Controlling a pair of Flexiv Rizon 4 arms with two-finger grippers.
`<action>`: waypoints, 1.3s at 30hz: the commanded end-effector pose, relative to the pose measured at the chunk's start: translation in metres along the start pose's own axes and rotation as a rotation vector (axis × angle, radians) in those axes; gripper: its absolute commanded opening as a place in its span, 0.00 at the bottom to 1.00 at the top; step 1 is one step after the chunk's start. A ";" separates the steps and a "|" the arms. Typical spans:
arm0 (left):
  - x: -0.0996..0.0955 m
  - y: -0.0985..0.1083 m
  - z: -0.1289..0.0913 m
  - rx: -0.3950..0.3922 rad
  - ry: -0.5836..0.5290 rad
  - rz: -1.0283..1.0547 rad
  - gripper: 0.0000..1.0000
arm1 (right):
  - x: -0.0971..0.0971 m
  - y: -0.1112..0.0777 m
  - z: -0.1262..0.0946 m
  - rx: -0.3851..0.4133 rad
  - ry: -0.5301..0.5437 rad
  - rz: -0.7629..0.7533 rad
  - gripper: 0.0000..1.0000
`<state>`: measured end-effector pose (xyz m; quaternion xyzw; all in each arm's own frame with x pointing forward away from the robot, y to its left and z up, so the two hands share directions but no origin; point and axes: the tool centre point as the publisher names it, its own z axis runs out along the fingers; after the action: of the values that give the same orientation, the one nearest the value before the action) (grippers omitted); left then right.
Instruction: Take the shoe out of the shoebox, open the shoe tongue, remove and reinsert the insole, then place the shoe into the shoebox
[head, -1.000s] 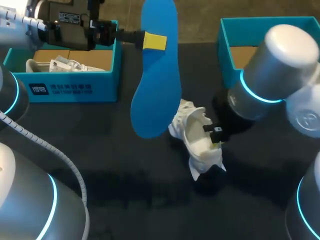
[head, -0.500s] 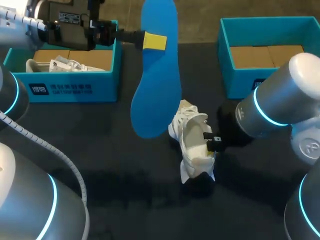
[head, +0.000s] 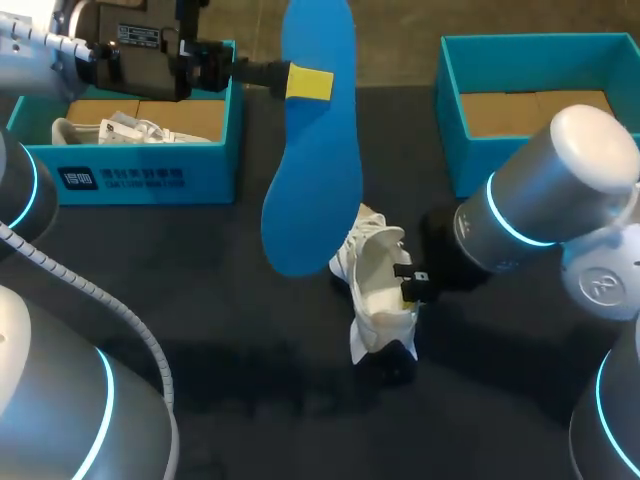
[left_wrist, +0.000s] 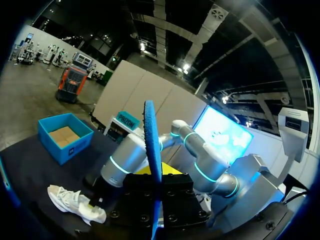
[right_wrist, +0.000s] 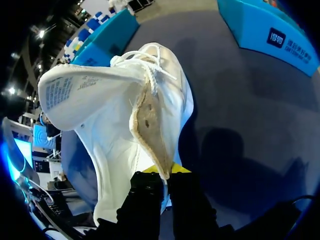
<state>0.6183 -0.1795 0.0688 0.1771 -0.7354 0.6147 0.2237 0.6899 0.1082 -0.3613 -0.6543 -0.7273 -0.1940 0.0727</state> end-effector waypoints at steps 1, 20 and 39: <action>-0.001 -0.001 0.001 -0.003 0.001 0.000 0.00 | 0.000 0.002 0.013 0.006 0.006 0.005 0.00; -0.001 -0.001 0.001 -0.003 0.001 0.000 0.00 | -0.001 -0.007 0.025 -0.002 -0.003 0.008 0.35; -0.001 -0.001 0.001 -0.003 0.001 0.000 0.00 | 0.008 -0.007 -0.011 0.001 0.108 0.040 1.00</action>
<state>0.6183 -0.1795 0.0688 0.1771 -0.7354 0.6147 0.2237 0.6845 0.1253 -0.3598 -0.6646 -0.7091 -0.2150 0.0962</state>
